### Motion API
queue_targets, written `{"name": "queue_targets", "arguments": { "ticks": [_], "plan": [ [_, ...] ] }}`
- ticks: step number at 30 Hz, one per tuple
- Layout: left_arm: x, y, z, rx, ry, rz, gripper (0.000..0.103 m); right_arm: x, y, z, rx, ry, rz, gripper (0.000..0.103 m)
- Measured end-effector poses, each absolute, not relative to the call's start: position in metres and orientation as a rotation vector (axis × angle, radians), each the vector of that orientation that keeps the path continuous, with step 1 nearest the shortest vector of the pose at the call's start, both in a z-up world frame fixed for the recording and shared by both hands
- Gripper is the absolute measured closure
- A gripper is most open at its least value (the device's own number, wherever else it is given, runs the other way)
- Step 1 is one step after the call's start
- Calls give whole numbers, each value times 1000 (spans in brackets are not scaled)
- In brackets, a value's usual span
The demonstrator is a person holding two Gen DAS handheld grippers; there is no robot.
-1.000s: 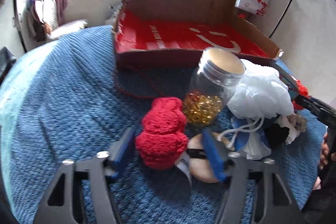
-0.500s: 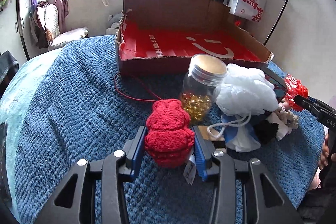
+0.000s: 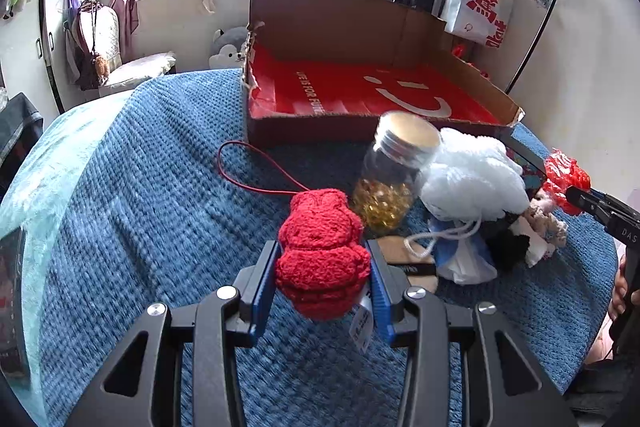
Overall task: Organize soft objects
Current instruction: 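Carry the bunny in the left tool while the right tool carries the netted fruit into the box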
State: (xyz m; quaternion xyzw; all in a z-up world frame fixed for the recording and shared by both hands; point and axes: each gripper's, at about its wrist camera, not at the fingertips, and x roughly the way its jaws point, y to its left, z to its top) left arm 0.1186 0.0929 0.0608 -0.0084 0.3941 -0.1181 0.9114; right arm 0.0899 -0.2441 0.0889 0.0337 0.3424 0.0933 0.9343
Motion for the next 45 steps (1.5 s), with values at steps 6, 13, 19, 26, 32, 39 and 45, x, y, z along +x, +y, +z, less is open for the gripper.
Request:
{"name": "queue_targets", "arguments": {
  "ticks": [6,13,19,26,32,39,45],
  "plan": [
    [145,90,74,38,794,-271,58,116,-250,92,16,721,203,58],
    [173,89,91,82,774,-307,58,146,-247,104,-68,719,231,58],
    [191,87,104,98,755,-345,59,169,-242,116,-101,714,269,58],
    [214,76,116,122,731,-398,59,196,-229,127,-142,703,303,58],
    [238,61,121,147,744,-444,58,223,-215,135,-181,712,333,58],
    [268,42,115,168,798,-492,59,257,-191,131,-229,765,367,58],
    [289,24,105,210,849,-507,58,287,-175,117,-268,859,372,58]
  ]
}}
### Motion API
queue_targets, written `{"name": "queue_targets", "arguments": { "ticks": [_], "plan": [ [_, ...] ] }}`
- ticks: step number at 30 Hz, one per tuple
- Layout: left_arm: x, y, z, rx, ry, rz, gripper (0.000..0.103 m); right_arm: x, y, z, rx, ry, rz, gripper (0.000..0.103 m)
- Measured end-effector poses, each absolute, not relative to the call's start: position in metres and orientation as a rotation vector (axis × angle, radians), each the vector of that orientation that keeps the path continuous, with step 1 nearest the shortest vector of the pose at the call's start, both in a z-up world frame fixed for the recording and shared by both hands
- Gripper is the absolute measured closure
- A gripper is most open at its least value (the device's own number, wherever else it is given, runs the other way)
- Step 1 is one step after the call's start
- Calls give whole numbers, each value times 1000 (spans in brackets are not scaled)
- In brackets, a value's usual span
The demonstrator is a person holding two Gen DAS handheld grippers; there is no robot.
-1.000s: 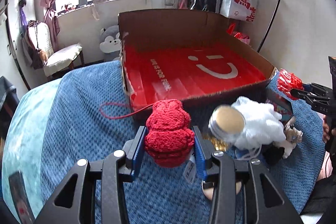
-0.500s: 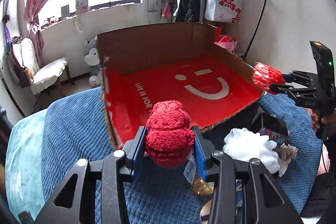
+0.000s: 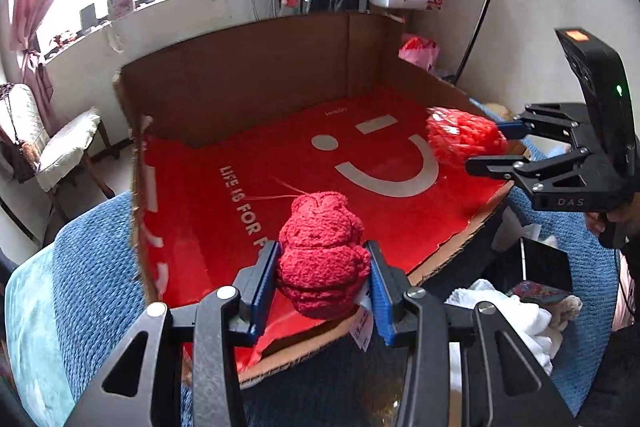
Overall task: Organize soft objects
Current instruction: 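Carry the bunny in the left tool while the right tool carries the netted fruit into the box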
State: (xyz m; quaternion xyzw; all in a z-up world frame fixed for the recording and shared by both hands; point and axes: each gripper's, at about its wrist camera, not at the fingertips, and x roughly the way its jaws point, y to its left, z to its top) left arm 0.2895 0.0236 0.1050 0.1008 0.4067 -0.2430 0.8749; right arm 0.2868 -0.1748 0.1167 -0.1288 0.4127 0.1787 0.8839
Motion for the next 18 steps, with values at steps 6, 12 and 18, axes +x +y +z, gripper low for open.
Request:
{"name": "queue_targets", "arguments": {
  "ticks": [6,12,18],
  "plan": [
    [308,4,91,249,909,-526,58,310,-166,100,-300,949,360,58],
    [323,-12,80,264,956,-537,58,324,-160,90,-329,1001,348,57],
    [337,-19,66,277,997,-519,58,333,-158,86,-346,1029,331,57]
  ]
}}
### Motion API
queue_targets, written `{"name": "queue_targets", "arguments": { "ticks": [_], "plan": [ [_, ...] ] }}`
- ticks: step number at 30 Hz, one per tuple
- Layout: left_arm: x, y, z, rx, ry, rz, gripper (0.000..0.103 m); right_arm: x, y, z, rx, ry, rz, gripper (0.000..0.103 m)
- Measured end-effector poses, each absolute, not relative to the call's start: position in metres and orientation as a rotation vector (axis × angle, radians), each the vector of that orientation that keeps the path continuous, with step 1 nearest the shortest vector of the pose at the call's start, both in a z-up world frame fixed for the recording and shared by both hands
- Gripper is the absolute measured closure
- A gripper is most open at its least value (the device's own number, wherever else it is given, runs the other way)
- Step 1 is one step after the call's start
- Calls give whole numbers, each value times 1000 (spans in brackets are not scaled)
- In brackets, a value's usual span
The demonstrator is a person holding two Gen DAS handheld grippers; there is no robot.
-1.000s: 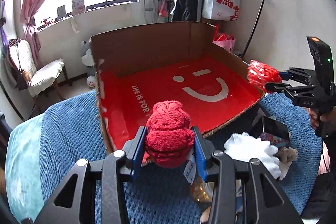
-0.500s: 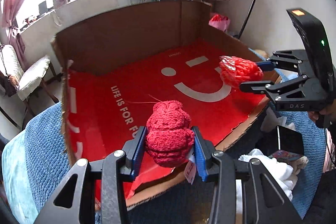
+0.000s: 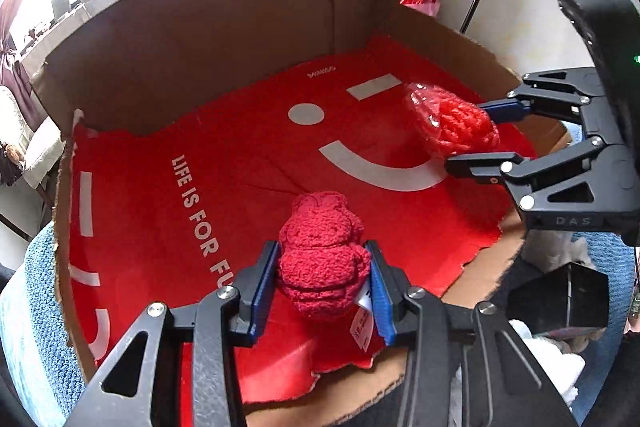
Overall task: Organize soft objects
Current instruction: 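Carry the bunny in the left tool while the right tool carries the netted fruit into the box, then open the left tool over the red mat while the right tool releases the netted fruit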
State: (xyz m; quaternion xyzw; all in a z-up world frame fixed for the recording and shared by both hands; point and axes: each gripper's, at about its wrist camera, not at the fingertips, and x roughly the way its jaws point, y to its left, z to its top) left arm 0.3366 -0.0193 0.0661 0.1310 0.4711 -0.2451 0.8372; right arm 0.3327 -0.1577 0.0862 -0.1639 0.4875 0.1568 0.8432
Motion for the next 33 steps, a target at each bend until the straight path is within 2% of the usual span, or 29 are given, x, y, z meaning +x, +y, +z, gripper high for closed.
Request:
{"name": "queue_targets", "arguments": {
  "ticks": [22,33],
  "plan": [
    [361,-30,53,274,1033,-466,55,339,-154,80,-369,1015,317,54],
    [363,-26,52,242,1015,-454,33,344,-158,78,-346,1015,302,43]
  ]
}}
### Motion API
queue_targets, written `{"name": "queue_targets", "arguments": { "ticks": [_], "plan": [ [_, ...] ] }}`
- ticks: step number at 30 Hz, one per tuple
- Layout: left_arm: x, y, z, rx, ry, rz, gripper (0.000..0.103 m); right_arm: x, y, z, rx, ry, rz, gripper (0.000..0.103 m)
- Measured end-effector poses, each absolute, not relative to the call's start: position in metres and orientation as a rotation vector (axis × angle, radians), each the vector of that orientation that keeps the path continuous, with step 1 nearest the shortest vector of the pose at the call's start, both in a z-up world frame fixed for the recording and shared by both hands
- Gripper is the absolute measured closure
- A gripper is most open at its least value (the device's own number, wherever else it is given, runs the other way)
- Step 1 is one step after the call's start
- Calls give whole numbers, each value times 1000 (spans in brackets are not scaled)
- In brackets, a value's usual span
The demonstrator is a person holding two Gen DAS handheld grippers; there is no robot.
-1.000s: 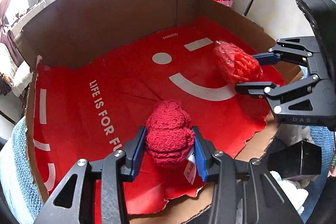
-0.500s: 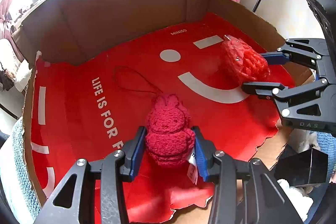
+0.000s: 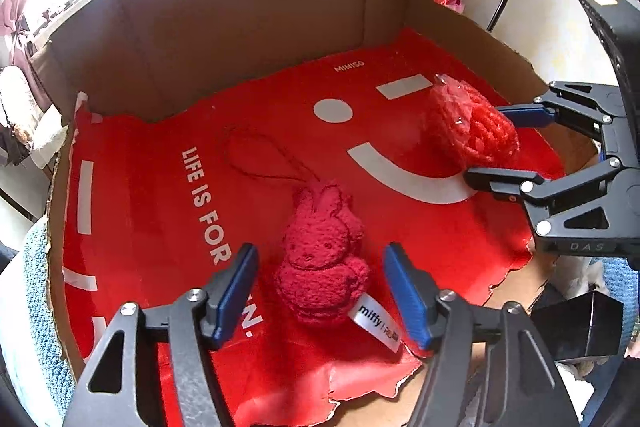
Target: Organize soft objects
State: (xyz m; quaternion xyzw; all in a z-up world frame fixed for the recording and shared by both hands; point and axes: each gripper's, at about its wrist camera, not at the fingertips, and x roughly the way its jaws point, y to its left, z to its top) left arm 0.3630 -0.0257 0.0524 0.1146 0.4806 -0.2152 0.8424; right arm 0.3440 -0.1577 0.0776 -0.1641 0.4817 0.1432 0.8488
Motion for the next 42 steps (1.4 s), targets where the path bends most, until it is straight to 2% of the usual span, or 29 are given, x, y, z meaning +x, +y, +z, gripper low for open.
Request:
{"name": "queue_targets", "arguments": {
  "ticks": [9,20,22,23,29,39,42],
  "plan": [
    [354,-13,68,189,963,-441,16,339,-165,92,-297,984,313,37],
    [317,4,109,131,852,-406,4,311,-177,128,-221,899,316,36],
    [309,8,117,117,826,-399,2,301,-181,139,-204,870,319,28],
    [305,10,121,112,815,-391,0,296,-183,143,-199,857,319,27],
    [276,36,132,73,773,-321,0,265,-201,162,-177,804,284,26],
    [224,87,130,42,739,-158,0,206,-237,160,-137,757,225,25],
    [201,94,132,35,707,-147,0,188,-240,155,-125,747,223,19]
  ]
}}
